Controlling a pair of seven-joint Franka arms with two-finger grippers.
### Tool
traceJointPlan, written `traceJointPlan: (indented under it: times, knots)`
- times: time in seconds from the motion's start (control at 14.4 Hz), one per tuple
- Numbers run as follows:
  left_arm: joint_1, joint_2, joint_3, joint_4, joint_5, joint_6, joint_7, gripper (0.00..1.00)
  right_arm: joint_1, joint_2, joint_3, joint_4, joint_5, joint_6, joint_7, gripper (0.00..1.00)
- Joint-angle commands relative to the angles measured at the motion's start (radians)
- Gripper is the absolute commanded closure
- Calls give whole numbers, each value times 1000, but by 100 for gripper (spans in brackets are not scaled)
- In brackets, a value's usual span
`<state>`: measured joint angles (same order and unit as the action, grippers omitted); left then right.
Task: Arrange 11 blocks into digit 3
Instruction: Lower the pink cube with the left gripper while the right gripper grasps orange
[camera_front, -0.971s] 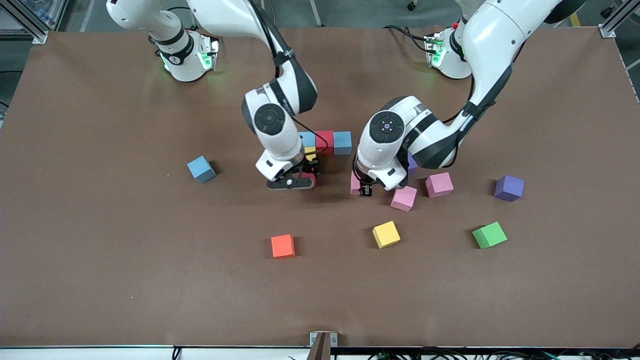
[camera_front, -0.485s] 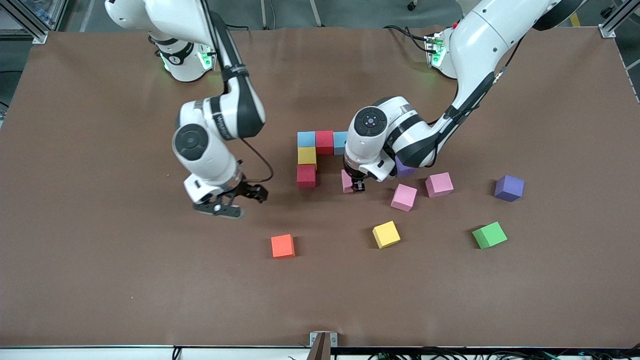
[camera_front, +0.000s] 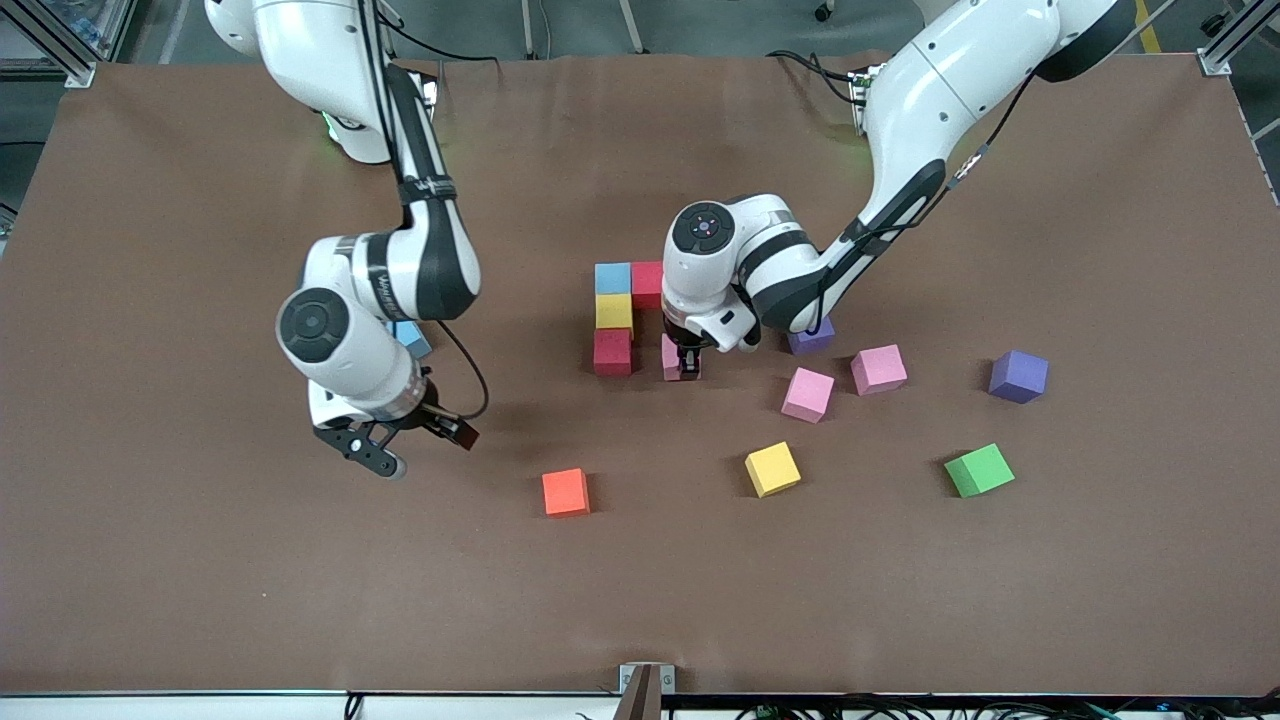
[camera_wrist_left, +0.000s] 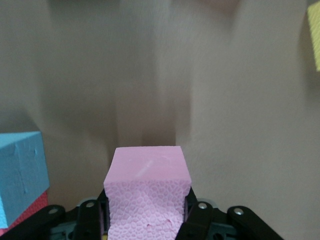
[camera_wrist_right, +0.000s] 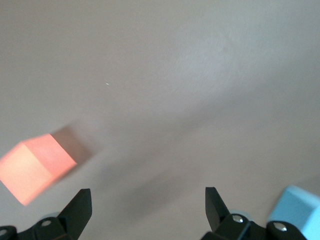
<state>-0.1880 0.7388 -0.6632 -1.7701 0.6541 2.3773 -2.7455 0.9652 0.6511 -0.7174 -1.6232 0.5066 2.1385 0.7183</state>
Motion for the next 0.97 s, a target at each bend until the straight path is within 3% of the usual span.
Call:
traceJointPlan:
  times: [0.0, 0.21, 0.35, 0.9]
  knots:
    - [-28, 19, 0, 12, 59, 29, -126, 81, -80, 157, 70, 259, 12, -130, 290, 0]
    - [-54, 40, 7, 27, 64, 37, -129, 81, -218, 263, 182, 504, 12, -235, 537, 1]
    - [-79, 40, 42, 47, 62, 37, -129, 81, -264, 298, 237, 572, 10, -230, 660, 1]
    - [-91, 40, 43, 35, 62, 36, -152, 81, -295, 423, 265, 726, 10, -209, 954, 0]
